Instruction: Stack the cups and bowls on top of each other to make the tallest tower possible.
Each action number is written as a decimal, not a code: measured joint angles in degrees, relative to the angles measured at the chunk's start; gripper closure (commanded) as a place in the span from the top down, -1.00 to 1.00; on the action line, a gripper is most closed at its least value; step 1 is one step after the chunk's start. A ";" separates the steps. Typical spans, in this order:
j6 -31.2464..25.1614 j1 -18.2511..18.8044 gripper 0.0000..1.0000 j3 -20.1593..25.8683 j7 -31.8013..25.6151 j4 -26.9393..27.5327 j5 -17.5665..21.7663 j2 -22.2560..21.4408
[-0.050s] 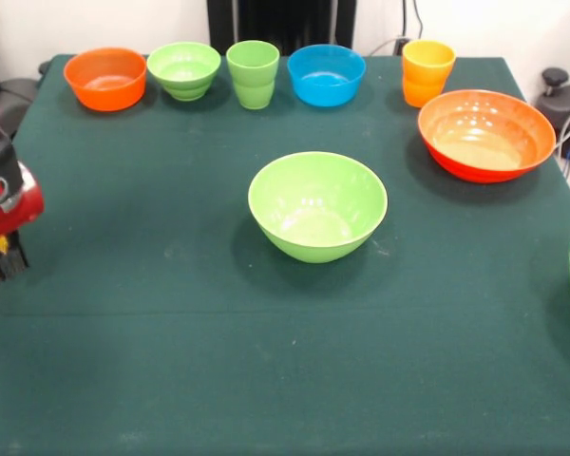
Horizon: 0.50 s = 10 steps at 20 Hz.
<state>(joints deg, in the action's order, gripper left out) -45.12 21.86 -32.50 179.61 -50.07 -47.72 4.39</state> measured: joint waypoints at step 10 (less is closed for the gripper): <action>-0.14 -1.09 -1.00 -0.34 0.44 2.36 -0.18 2.70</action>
<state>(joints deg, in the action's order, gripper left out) -45.25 20.77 -32.84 180.05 -47.71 -47.90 7.09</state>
